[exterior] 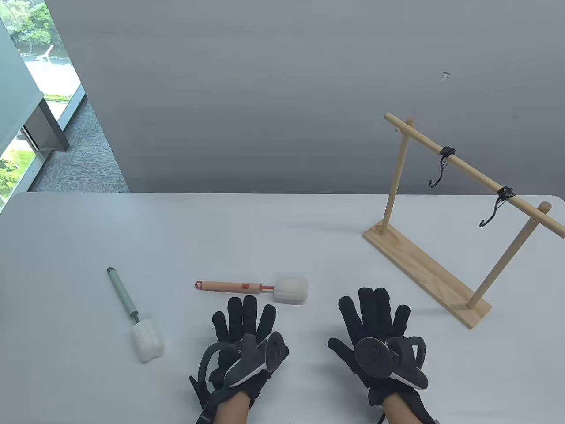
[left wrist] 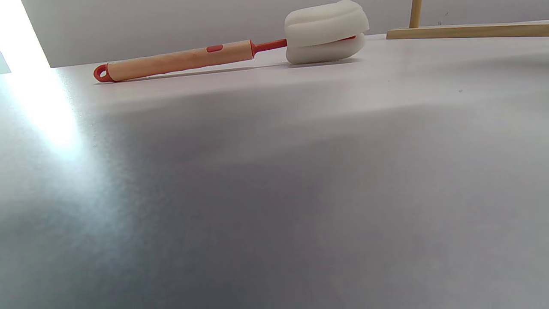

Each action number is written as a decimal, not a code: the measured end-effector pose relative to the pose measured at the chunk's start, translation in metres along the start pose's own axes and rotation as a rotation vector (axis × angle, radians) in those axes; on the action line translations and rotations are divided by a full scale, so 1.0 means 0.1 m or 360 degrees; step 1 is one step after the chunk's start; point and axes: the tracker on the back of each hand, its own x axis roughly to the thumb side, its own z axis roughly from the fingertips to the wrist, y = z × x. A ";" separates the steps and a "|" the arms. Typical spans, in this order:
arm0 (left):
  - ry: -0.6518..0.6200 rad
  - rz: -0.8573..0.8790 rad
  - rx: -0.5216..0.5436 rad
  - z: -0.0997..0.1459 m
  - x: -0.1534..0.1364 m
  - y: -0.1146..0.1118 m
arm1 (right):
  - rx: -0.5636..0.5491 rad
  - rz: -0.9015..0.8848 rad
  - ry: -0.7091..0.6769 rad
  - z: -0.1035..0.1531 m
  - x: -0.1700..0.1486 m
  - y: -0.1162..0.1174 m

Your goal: Hook cup brush handle onto s-hook

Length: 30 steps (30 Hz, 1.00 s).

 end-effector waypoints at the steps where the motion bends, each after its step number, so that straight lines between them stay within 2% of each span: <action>1: -0.0005 -0.0002 0.0000 0.00 0.01 0.00 | 0.0001 0.0000 0.0000 0.00 0.00 0.00; 11: -0.0029 0.0059 -0.0033 -0.04 0.00 0.00 | -0.0005 -0.0020 -0.0005 0.01 0.00 0.00; 23: 0.0027 0.0003 -0.0089 0.00 -0.04 -0.01 | 0.0013 -0.0004 -0.0001 0.03 0.01 0.01; 30: 0.0099 0.0078 -0.0148 -0.05 -0.15 -0.04 | 0.0029 -0.0024 0.0012 0.02 -0.01 0.03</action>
